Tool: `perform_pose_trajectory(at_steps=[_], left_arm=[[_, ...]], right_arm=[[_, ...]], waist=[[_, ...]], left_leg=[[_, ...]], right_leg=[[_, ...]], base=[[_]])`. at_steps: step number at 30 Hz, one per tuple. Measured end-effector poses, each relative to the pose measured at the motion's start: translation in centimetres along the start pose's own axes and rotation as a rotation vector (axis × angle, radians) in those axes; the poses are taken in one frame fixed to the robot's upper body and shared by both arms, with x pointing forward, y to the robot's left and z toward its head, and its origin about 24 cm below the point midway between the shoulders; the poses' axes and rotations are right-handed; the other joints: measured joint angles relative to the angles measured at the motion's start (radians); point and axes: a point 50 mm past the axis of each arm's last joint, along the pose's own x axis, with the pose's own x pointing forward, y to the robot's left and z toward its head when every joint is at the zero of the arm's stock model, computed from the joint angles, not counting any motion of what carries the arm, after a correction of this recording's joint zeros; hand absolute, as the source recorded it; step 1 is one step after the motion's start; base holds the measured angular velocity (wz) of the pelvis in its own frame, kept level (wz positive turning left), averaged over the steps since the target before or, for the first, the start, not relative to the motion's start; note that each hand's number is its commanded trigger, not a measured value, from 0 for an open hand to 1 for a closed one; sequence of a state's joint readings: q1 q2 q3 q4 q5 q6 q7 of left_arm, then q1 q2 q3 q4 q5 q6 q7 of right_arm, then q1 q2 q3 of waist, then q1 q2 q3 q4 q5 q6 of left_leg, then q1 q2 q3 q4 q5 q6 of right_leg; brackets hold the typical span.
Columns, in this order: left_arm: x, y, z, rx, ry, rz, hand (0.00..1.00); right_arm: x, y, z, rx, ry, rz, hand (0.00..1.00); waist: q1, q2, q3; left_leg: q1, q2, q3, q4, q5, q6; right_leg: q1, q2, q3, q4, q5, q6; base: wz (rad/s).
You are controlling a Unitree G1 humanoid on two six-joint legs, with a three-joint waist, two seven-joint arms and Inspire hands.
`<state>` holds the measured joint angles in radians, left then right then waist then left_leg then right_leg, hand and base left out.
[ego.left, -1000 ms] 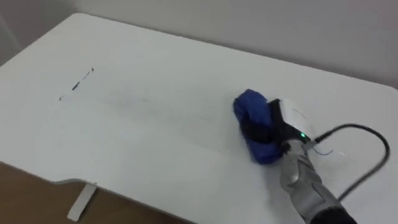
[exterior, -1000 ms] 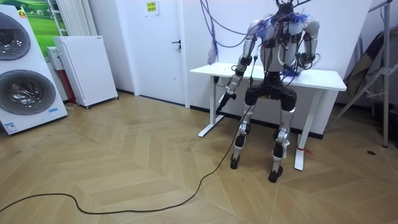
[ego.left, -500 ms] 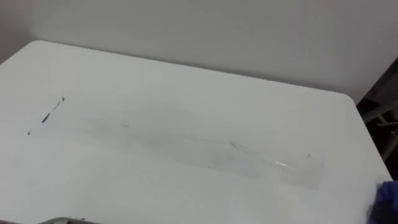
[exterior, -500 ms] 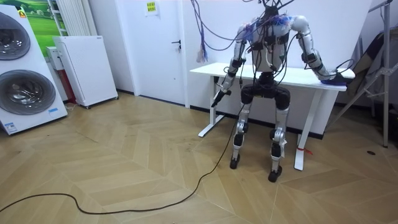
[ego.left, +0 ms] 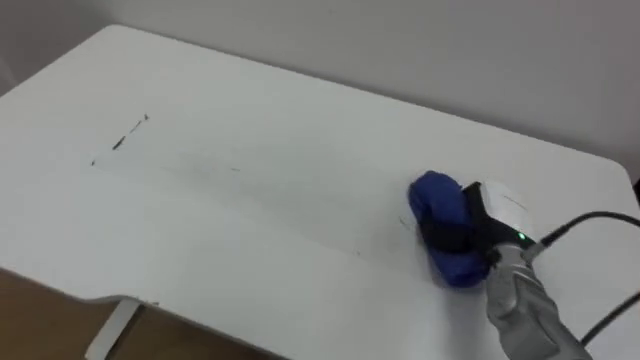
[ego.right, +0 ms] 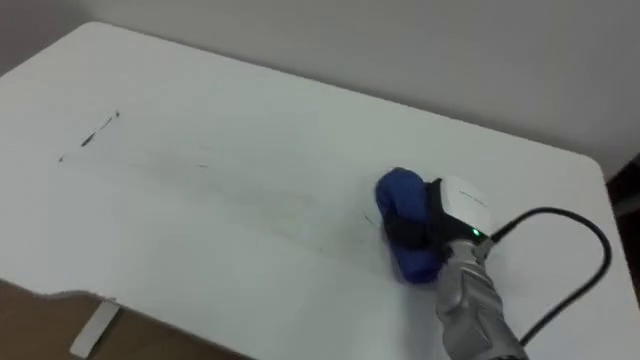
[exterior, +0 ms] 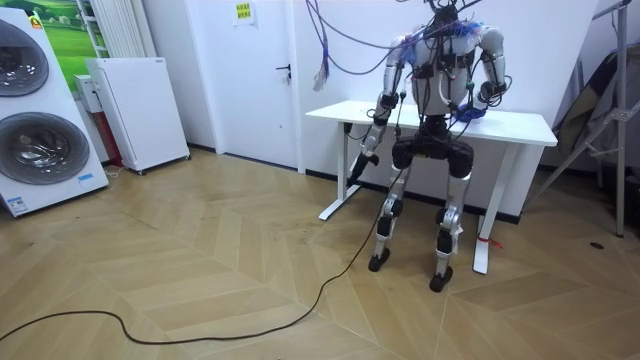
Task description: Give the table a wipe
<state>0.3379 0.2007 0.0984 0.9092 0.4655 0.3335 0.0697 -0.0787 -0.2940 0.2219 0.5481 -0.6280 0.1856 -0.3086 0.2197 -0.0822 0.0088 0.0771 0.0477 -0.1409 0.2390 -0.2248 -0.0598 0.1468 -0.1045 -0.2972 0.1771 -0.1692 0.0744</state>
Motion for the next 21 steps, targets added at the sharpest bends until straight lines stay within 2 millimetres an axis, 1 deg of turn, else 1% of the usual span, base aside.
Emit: perform_pose_trajectory(at_steps=[1, 2, 3, 5, 8, 10, 12, 14, 17, 18, 20, 21], left_arm=[[0.1, 0.5, -0.3, 0.002, 0.01, 0.006, 0.0], [0.2, 1.0, -0.3, 0.004, 0.009, 0.013, 0.0], [0.2, 1.1, -0.2, 0.0, 0.006, 0.014, 0.0], [0.2, 1.4, 0.7, -0.004, -0.024, 0.014, 0.0], [0.2, 1.6, 2.2, -0.005, -0.064, 0.007, 0.0], [0.2, 1.4, 2.8, 0.0, -0.09, -0.001, 0.0], [0.2, 1.3, 3.2, 0.003, -0.102, -0.003, 0.0], [0.1, 1.0, 3.3, 0.0, -0.1, -0.01, 0.0], [0.0, 0.3, 2.9, 0.026, -0.078, -0.027, 0.0], [0.0, 0.2, 2.8, 0.03, -0.073, -0.029, 0.0], [0.0, 0.1, 2.5, 0.031, -0.066, -0.031, 0.0], [0.0, 0.0, 2.3, 0.031, -0.06, -0.034, 0.0]], right_arm=[[-0.5, 0.4, -1.1, 0.005, 0.021, -0.005, 1.0], [-0.8, 0.6, -1.9, 0.007, 0.034, -0.007, 1.0], [-0.9, 0.7, -2.2, 0.009, 0.041, -0.01, 1.0], [-1.0, 0.8, -2.7, 0.014, 0.065, -0.016, 1.0], [-0.8, 1.1, -3.0, 0.027, 0.09, 0.003, 1.0], [-0.4, 1.0, -2.5, 0.018, 0.09, 0.005, 1.0], [-0.1, 1.0, -2.0, 0.006, 0.091, 0.009, 1.0], [0.3, 0.9, -1.1, 0.01, 0.092, 0.024, 1.0], [0.5, 1.1, -0.3, 0.009, 0.092, 0.04, 1.0], [0.6, 1.1, -0.1, 0.009, 0.085, 0.044, 1.0], [0.6, 1.0, 0.0, 0.011, 0.078, 0.048, 1.0], [0.5, 0.9, -0.3, 0.019, 0.087, 0.046, 1.0]], waist=[[-0.001, -0.009, -0.0032], [-0.005, -0.018, -0.0086], [-0.005, -0.019, -0.0094], [-0.004, -0.017, -0.0105], [0.006, -0.006, -0.0159], [0.015, 0.003, -0.0176], [0.019, 0.005, -0.0188], [0.038, 0.006, -0.018], [0.038, 0.003, -0.0164], [0.036, 0.0, -0.0147], [0.033, -0.002, -0.0136], [0.024, -0.002, -0.0136]], left_leg=[[0.007, -0.004, 0.001, 0.0, 0.0, 0.0], [0.007, -0.007, 0.002, 0.0, 0.0, 0.0], [0.007, -0.008, 0.002, 0.001, 0.0, 0.001], [0.008, -0.008, 0.0, -0.003, -0.001, 0.001], [0.016, -0.008, -0.001, -0.001, -0.004, 0.001], [0.023, -0.007, -0.001, -0.002, -0.004, 0.001], [0.024, -0.007, -0.004, -0.003, -0.004, 0.001], [0.037, -0.005, -0.003, -0.012, -0.004, 0.001], [0.058, -0.005, 0.001, -0.028, -0.004, 0.002], [0.061, -0.005, 0.001, -0.034, -0.003, 0.003], [0.063, -0.005, 0.001, -0.036, -0.004, 0.004], [0.063, -0.005, 0.001, -0.036, -0.005, 0.005]], right_leg=[[0.027, -0.004, -0.025, -0.016, -0.003, 0.004], [0.043, -0.007, -0.045, -0.028, -0.006, 0.009], [0.047, -0.007, -0.052, -0.028, -0.006, 0.01], [0.059, -0.008, -0.064, -0.027, -0.006, 0.01], [0.068, -0.007, -0.062, -0.026, -0.006, 0.01], [0.068, -0.006, -0.061, -0.024, -0.006, 0.01], [0.066, -0.005, -0.056, -0.021, -0.005, 0.009], [0.06, 0.002, -0.029, -0.02, -0.002, 0.003], [0.062, 0.003, -0.012, -0.017, -0.002, 0.003], [0.061, 0.003, -0.008, -0.017, -0.002, 0.003], [0.06, 0.003, -0.005, -0.019, -0.002, 0.003], [0.061, 0.004, -0.006, -0.021, -0.002, 0.003]], base=[[0.55], [0.48], [0.33], [0.13], [0.0], [-0.13], [-0.12], [-0.28], [-0.19], [-0.14], [-0.07], [0.0]])
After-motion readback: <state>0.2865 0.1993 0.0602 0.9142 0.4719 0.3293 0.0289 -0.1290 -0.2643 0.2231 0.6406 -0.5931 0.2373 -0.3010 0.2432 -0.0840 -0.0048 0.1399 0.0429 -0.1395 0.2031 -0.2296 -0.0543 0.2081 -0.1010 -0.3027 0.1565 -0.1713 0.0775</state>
